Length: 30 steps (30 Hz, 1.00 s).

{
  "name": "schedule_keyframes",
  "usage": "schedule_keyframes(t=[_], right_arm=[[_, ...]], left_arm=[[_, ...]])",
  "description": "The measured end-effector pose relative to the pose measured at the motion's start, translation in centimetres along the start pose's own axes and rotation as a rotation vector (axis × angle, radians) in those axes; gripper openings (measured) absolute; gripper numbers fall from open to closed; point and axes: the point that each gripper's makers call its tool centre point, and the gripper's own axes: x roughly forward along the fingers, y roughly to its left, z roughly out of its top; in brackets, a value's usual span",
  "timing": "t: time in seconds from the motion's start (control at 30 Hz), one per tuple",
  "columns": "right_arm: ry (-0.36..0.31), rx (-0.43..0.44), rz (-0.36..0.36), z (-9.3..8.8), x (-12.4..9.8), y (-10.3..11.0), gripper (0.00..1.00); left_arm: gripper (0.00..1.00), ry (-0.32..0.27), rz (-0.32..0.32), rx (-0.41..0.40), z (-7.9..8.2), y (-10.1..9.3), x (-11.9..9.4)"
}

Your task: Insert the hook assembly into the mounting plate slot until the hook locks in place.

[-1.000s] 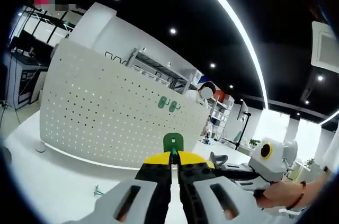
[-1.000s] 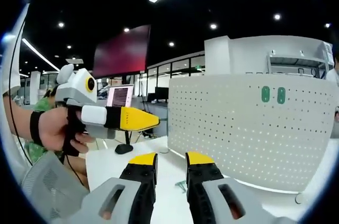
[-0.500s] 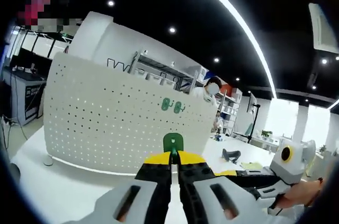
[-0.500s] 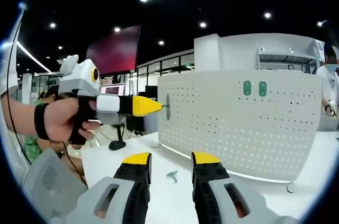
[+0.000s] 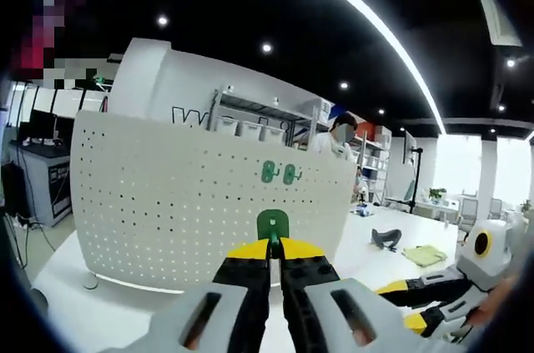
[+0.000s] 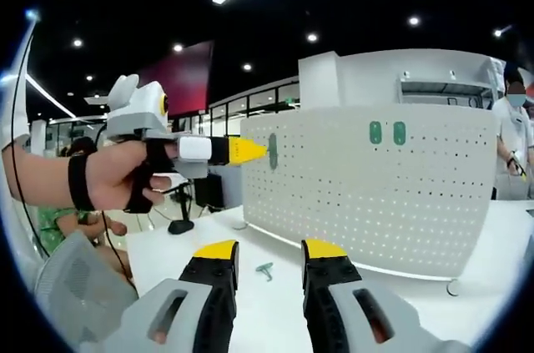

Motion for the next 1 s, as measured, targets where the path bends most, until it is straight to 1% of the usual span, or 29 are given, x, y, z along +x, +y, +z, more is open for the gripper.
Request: schedule_keyframes(t=[0.23,0.33,0.37,0.47,0.73,0.8,0.87,0.93,0.97,1.0], right_arm=[[0.001,-0.001,-0.008,0.0,-0.5,-0.6,0.3],[-0.002,-0.021,-0.001,0.0,-0.7,-0.8,0.31],[-0.007,-0.025,0.0,0.1,-0.8,-0.8,0.31],[0.005,-0.021,-0.003,-0.1,-1.0,-1.1,0.36],[0.009,-0.018,-0.017,-0.5,-1.5,-2.1,0.45],[0.012,-0.016,-0.018,-0.7,-1.6,-2.2,0.45],[0.011,-0.009,-0.021,-0.9,-1.8,-2.3,0.45],[0.013,-0.005,-0.024,-1.1,-1.9,-2.5,0.45],[0.013,-0.004,-0.025,-1.1,-2.0,-2.5,0.45],[0.014,-0.002,-0.025,-1.2,-2.0,-2.6,0.45]], left_arm=[[0.02,-0.008,0.024,0.034,0.6,0.3,1.2],[0.02,-0.017,0.035,0.041,0.8,0.4,1.6],[0.02,-0.024,0.041,0.056,1.0,0.5,1.7],[0.02,-0.035,0.051,0.048,1.3,0.5,2.2],[0.02,-0.043,0.063,0.088,1.5,0.2,3.6],[0.02,-0.06,0.072,0.08,1.8,0.3,3.8],[0.02,-0.07,0.094,0.11,2.0,0.6,4.1],[0.02,-0.07,0.088,0.085,2.1,0.5,4.5],[0.02,-0.07,0.092,0.098,2.1,0.5,4.6],[0.02,-0.066,0.105,0.128,2.1,0.7,4.7]])
